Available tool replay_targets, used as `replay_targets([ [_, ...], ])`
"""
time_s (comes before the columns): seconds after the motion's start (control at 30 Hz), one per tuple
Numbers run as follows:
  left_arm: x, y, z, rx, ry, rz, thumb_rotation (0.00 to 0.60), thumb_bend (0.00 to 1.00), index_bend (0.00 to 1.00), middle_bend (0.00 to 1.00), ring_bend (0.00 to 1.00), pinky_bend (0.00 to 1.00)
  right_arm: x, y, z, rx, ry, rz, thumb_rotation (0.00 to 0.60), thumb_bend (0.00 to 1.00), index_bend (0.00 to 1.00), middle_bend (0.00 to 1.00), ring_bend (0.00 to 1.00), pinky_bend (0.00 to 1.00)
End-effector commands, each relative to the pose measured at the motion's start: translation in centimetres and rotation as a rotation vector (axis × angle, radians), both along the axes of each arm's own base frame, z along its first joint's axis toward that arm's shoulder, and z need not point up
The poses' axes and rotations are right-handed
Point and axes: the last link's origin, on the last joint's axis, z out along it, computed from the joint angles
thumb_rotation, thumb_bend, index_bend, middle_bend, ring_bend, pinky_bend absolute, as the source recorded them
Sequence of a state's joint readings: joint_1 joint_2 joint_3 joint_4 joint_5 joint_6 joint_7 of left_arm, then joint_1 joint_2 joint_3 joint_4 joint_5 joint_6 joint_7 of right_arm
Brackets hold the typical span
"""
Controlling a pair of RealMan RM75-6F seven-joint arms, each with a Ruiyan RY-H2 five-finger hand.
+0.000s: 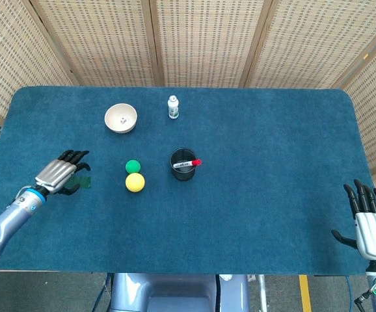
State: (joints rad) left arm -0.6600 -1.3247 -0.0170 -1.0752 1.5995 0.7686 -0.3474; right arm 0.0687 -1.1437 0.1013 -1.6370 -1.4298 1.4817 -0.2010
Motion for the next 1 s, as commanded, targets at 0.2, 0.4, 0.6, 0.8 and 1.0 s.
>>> replay_targets([
  [0.2, -0.2, 0.9, -1.3, -0.008, 0.039, 0.019, 0.600, 0.45, 0.33, 0.00, 0.00, 0.00, -0.1, -0.1, -0.1, 0.006, -0.001, -0.007, 0.600, 0.00, 0.00, 0.00, 0.00, 0.00],
  [0.4, -0.2, 1.7, -2.3, -0.014, 0.049, 0.063, 0.600, 0.47, 0.33, 0.00, 0.00, 0.00, -0.2, -0.2, -0.2, 0.010, 0.002, -0.008, 0.600, 0.00, 0.00, 0.00, 0.00, 0.00],
  [0.6, -0.4, 2.3, -3.0, -0.016, 0.088, 0.083, 0.600, 0.47, 0.33, 0.00, 0.00, 0.00, -0.3, -0.2, -0.3, 0.012, 0.002, -0.014, 0.600, 0.00, 0.00, 0.00, 0.00, 0.00],
  [0.8, -0.4, 2.4, -3.5, -0.017, 0.096, 0.092, 0.600, 0.47, 0.33, 0.00, 0.00, 0.00, -0.3, -0.3, -0.2, 0.014, 0.002, -0.018, 0.600, 0.00, 0.00, 0.00, 0.00, 0.00],
  [1.0, -0.5, 2.3, -3.9, -0.023, 0.111, 0.088, 0.600, 0.48, 0.33, 0.00, 0.00, 0.00, -0.4, -0.3, -0.3, 0.015, 0.001, -0.019, 0.600, 0.00, 0.00, 0.00, 0.00, 0.00],
])
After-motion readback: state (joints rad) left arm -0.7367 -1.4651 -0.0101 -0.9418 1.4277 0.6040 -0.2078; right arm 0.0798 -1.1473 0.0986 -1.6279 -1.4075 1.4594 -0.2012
